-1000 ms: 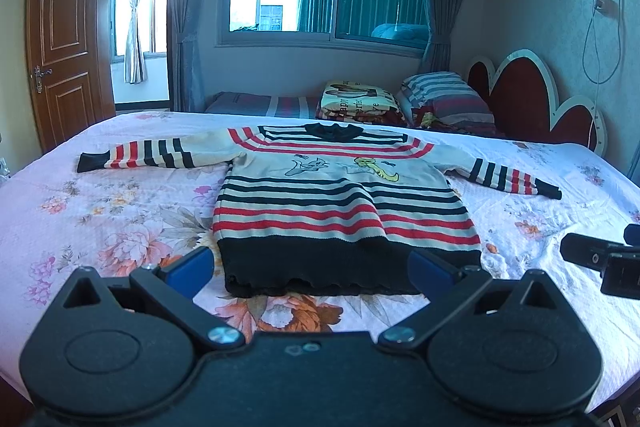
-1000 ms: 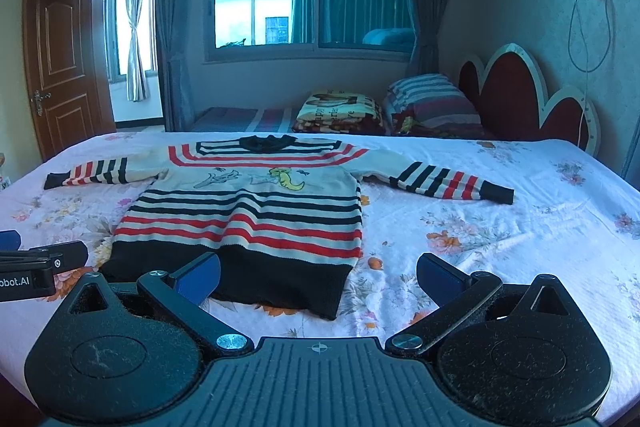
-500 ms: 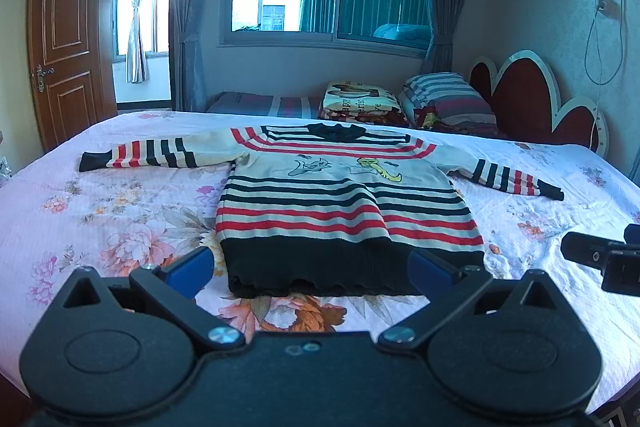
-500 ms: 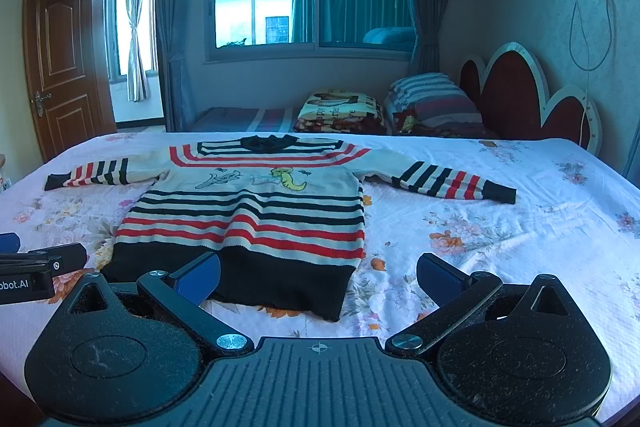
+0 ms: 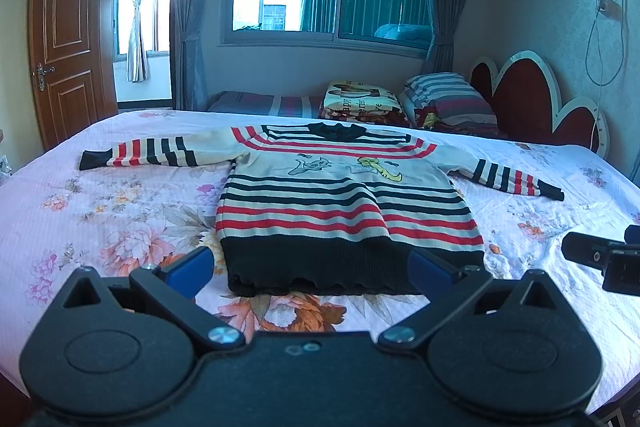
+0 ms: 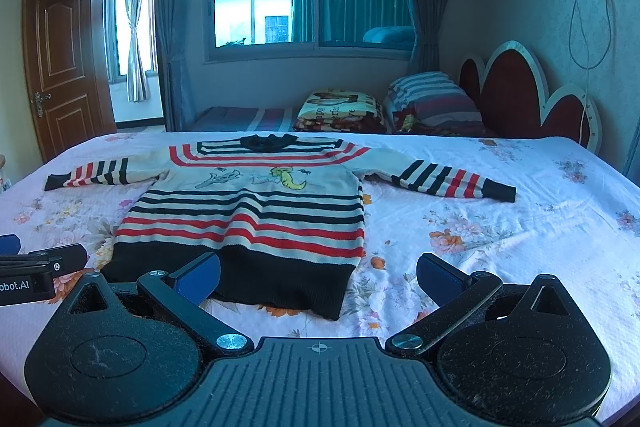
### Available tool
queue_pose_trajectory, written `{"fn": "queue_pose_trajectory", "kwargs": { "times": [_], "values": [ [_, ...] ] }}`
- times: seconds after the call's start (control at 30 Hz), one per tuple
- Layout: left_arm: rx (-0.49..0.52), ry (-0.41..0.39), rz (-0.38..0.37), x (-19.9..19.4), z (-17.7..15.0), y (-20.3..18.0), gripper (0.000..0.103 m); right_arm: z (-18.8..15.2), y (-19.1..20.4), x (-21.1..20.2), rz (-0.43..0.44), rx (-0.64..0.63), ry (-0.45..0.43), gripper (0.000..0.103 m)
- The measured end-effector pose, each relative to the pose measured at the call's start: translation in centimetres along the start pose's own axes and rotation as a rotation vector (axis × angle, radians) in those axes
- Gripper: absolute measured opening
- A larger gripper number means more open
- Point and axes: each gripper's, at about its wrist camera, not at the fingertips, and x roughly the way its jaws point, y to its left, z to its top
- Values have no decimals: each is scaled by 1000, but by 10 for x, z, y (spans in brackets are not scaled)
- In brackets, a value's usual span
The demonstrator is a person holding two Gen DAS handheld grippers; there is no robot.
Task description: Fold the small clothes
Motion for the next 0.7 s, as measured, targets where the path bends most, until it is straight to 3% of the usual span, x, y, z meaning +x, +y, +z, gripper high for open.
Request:
{"fn": "queue_pose_trajectory", "kwargs": {
  "times": [0.7],
  "values": [
    [2,7,5,-1,-2,-3,102,-2,-2,-1,7,8,3,103]
  ]
}}
